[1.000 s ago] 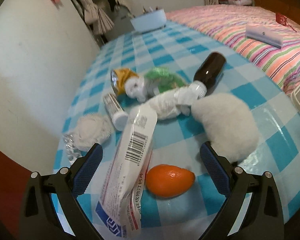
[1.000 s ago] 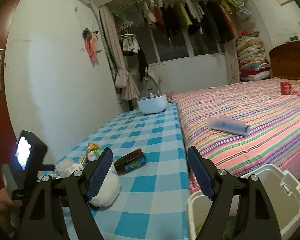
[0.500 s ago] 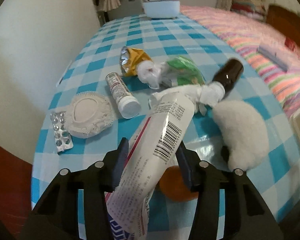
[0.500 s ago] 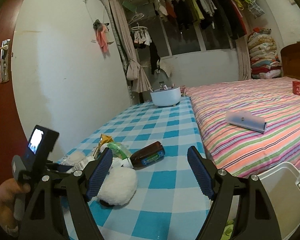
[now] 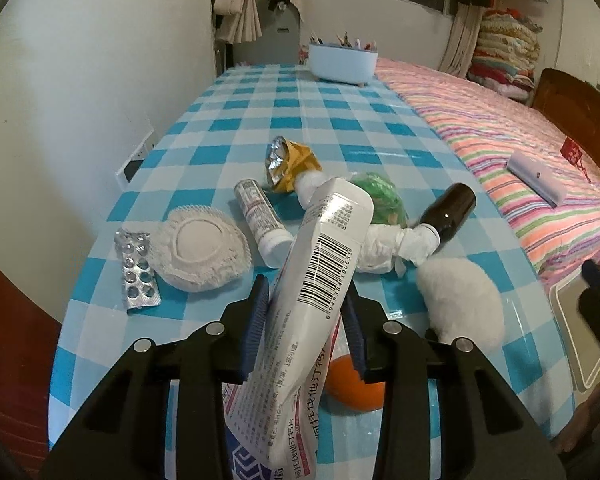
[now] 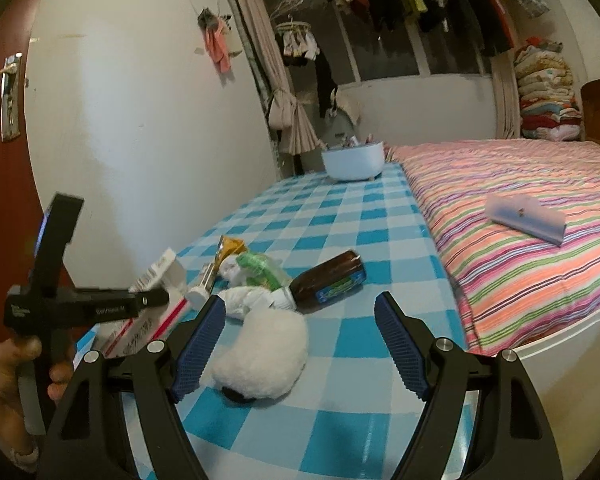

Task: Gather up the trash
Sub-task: 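Grasp the orange tangerine with the right tool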

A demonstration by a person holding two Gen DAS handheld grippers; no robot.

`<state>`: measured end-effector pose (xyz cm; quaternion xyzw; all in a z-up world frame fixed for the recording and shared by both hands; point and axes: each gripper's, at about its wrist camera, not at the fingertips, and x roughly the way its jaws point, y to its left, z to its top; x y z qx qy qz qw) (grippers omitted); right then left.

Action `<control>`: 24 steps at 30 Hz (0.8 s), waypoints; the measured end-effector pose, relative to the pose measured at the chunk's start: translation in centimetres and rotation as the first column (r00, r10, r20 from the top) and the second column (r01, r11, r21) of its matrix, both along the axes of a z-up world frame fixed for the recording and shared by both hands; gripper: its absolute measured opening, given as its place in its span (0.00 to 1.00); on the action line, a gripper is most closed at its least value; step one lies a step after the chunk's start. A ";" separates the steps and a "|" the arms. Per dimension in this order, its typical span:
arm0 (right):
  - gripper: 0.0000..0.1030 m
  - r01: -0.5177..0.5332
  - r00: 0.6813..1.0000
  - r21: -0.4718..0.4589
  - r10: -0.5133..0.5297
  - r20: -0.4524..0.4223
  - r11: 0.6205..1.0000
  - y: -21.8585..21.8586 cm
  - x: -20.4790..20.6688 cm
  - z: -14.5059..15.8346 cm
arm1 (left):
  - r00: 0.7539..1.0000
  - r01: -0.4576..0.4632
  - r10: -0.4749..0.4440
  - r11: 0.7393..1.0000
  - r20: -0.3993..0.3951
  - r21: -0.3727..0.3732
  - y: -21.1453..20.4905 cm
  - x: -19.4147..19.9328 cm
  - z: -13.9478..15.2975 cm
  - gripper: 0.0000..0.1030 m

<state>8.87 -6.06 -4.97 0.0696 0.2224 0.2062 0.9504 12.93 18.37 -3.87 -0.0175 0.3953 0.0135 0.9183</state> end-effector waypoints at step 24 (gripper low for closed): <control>0.73 -0.455 0.883 -0.171 0.418 -0.215 0.874 13.3 1.4 -3.1 | 0.998 -0.053 0.054 0.998 0.020 -0.026 3.3 -1.6 0.5 0.35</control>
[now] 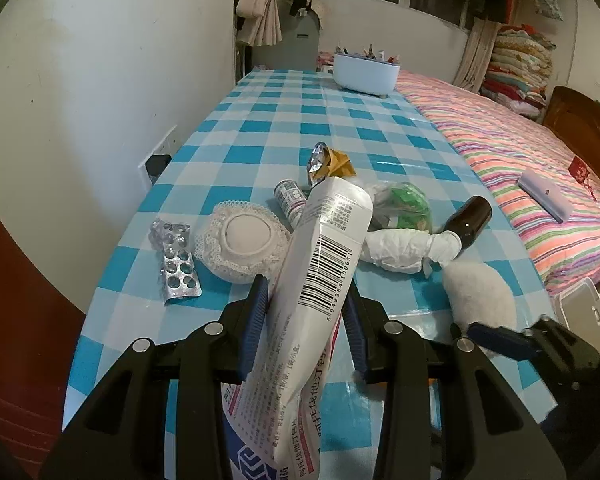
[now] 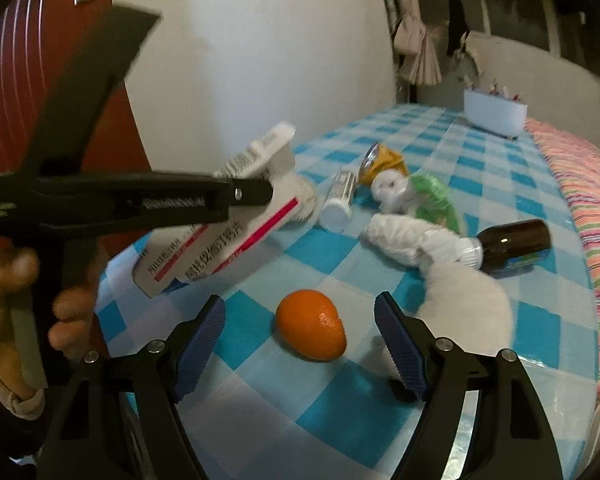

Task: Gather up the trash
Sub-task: 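Grasp the orange tangerine with the right tool, then carry the toothpaste tube with the left tool while the right tool drops the tangerine into the bin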

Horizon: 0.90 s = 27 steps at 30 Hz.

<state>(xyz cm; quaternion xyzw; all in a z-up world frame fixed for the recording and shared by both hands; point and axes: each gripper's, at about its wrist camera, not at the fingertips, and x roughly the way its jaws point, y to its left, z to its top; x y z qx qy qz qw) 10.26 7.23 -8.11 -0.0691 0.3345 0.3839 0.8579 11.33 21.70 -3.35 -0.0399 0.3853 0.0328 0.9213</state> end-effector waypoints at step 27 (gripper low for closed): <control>0.27 0.160 0.987 0.069 -0.159 -0.022 0.985 -5.9 1.2 0.5 | 0.996 0.083 -0.083 0.996 0.016 0.015 -3.5 0.1 0.4 0.35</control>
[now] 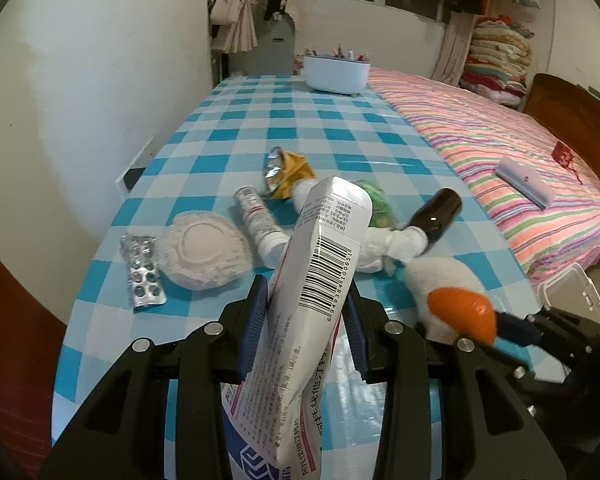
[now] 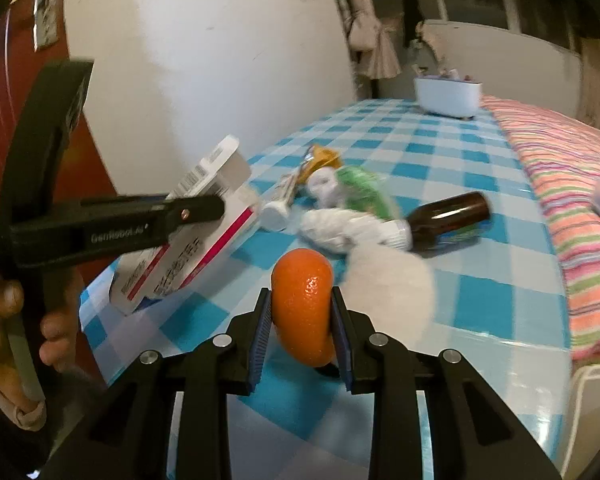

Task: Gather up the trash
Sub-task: 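Carry the toothpaste tube with the left tool while the right tool drops the tangerine into the bin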

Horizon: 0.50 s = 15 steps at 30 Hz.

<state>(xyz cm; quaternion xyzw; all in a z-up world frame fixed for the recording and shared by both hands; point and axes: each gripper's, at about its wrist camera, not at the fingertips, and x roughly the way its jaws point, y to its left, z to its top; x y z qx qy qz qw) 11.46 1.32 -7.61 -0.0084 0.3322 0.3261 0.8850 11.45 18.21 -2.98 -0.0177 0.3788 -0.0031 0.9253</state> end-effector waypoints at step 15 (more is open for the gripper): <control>0.27 0.218 0.973 0.047 -0.220 0.068 0.975 -9.1 -1.4 2.0 | 0.987 0.156 -0.156 0.988 0.029 0.002 -7.0 -0.1 0.5 0.35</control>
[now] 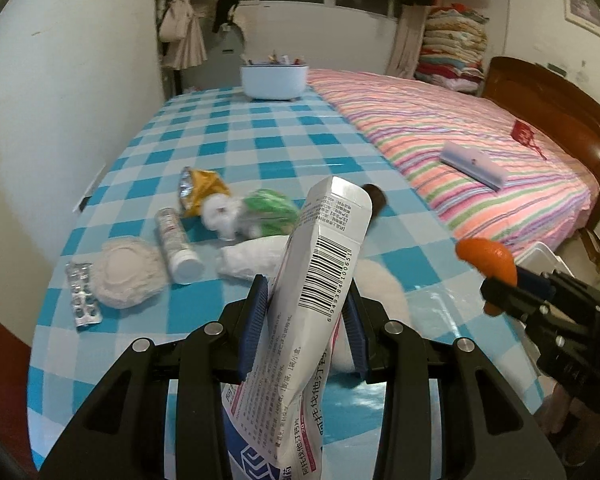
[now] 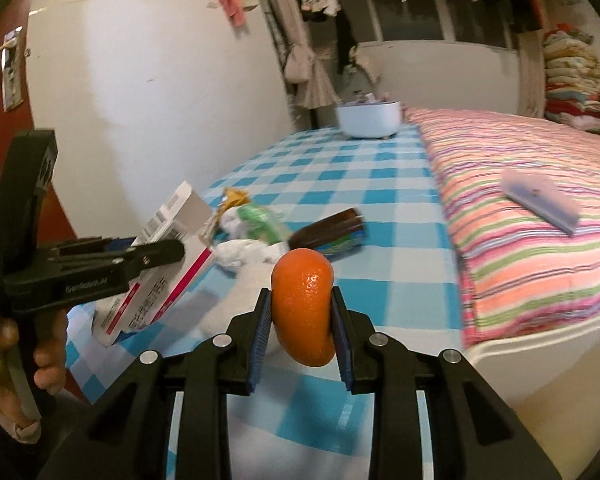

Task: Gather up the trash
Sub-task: 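Carry the toothpaste tube with the left tool while the right tool drops the tangerine into the bin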

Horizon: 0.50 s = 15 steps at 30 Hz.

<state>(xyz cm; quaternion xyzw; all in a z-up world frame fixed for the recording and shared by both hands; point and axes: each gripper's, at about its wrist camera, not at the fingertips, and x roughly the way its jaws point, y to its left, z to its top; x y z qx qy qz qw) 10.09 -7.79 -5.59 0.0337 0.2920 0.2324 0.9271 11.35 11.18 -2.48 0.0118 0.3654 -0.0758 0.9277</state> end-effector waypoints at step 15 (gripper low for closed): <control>0.28 0.216 0.975 0.058 -0.218 0.040 0.975 -9.3 -2.2 0.8 | 0.988 0.153 -0.153 0.988 0.000 0.002 -7.5 -1.0 0.1 0.36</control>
